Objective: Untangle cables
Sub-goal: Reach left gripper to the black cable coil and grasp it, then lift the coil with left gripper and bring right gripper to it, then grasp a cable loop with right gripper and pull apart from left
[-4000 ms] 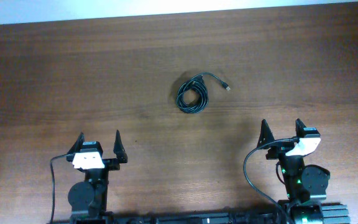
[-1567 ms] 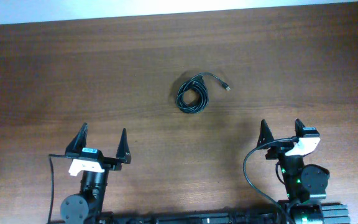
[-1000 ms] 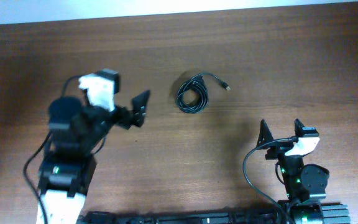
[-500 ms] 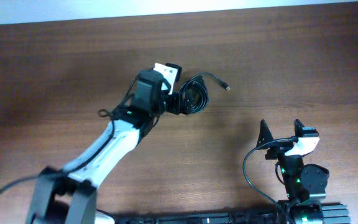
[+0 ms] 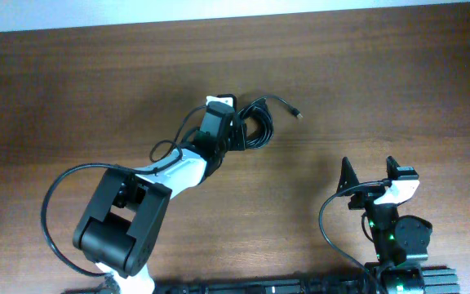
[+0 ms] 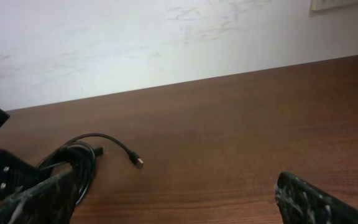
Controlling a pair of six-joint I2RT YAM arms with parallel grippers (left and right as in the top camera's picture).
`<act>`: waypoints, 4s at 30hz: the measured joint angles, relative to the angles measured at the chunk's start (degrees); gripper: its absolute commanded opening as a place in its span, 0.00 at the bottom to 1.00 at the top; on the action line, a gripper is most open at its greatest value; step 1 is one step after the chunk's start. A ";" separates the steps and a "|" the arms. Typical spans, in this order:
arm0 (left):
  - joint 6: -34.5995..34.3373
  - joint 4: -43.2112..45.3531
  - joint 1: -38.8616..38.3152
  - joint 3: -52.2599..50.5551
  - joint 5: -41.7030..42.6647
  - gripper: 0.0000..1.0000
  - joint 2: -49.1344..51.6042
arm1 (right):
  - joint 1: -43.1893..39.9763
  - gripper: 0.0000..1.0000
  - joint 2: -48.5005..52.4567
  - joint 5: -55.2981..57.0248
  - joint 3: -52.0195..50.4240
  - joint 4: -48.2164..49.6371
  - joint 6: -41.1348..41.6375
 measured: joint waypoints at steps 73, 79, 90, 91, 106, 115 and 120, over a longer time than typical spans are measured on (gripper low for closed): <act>5.18 -35.30 0.96 2.89 14.82 0.00 -11.93 | -0.02 0.99 0.00 9.55 0.02 0.31 -1.33; 5.20 -34.32 0.96 2.89 6.43 0.00 -13.44 | 0.04 0.99 0.66 -25.29 0.00 1.55 26.88; 18.78 -33.90 0.96 2.89 -0.04 0.00 -28.26 | 0.04 0.98 30.27 -44.02 23.37 -7.26 14.40; 19.65 -33.83 0.96 2.89 1.18 0.00 -28.26 | 0.04 0.95 37.00 -49.44 23.65 -2.67 15.76; 30.42 -34.84 2.12 3.04 15.72 0.00 -28.44 | 30.05 0.55 62.86 -17.68 23.58 24.20 24.79; 29.77 -35.58 2.08 2.97 25.00 0.00 -28.41 | 30.62 0.78 62.99 -12.13 23.74 22.32 23.54; 27.71 -33.92 1.57 2.97 26.51 0.00 -28.37 | 30.75 0.56 63.54 -15.28 24.37 21.86 20.92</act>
